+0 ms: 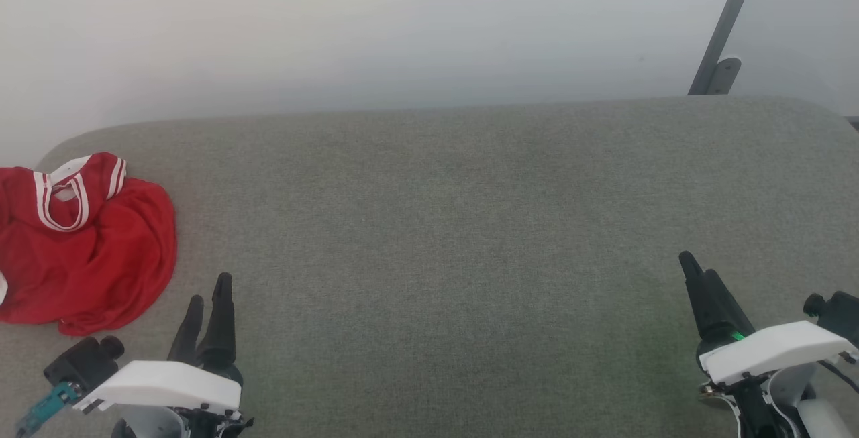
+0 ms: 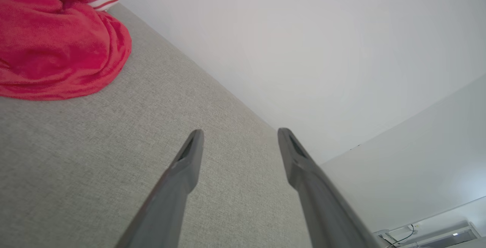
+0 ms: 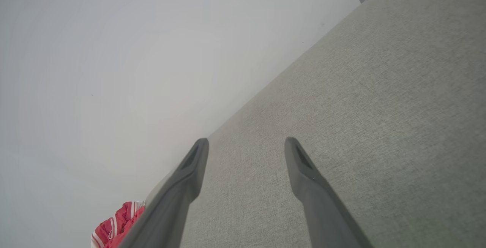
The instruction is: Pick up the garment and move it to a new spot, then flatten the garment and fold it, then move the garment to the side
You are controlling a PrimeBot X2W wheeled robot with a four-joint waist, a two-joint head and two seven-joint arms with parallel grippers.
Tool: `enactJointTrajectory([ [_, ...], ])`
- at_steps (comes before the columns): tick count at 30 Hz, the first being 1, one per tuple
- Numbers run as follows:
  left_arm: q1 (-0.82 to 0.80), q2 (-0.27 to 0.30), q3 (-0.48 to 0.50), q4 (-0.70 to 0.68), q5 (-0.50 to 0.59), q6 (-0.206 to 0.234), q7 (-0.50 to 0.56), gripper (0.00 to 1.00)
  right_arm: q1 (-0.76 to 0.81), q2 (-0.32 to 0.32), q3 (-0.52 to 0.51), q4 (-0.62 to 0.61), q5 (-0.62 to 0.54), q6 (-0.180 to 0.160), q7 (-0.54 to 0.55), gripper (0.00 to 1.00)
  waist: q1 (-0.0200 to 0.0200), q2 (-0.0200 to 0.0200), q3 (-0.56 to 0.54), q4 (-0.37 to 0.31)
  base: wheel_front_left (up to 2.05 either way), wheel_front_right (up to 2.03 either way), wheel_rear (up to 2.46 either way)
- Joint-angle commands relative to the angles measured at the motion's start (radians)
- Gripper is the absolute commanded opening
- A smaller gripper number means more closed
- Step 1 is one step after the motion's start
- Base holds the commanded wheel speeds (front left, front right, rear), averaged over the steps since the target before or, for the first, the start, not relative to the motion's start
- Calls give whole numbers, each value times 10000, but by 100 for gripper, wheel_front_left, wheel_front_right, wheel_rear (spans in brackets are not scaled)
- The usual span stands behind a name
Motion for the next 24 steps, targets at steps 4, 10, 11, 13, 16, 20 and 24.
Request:
enactJointTrajectory([
  [4,54,29,74,-201,733,-82,-197,100,-266,-198,89,-96,-491,2,-166,100,0,-1,-1,-20,0,0,0],
  [10,137,9,130,-233,1454,-143,-374,100,-306,-350,210,-103,-1009,2,-303,100,0,-1,1,-47,0,0,0],
  [11,151,4,140,-238,1566,-140,-394,100,-309,-370,223,-108,-1083,2,-323,100,0,-1,2,-50,0,0,0],
  [13,174,-17,165,-258,1798,-156,-462,100,-309,-412,253,-117,-1245,2,-367,100,0,-1,3,-56,0,0,0],
  [16,207,-25,183,-279,2137,-181,-538,100,-303,-462,286,-119,-1473,2,-424,100,0,-1,4,-60,0,0,0],
  [20,237,-60,202,-306,2609,-198,-648,100,-298,-543,329,-130,-1784,2,-498,100,0,-1,5,-59,0,0,0],
  [24,264,-67,223,-323,2910,-211,-726,100,-309,-595,349,-142,-2028,2,-571,100,0,-1,8,-59,0,0,0],
])
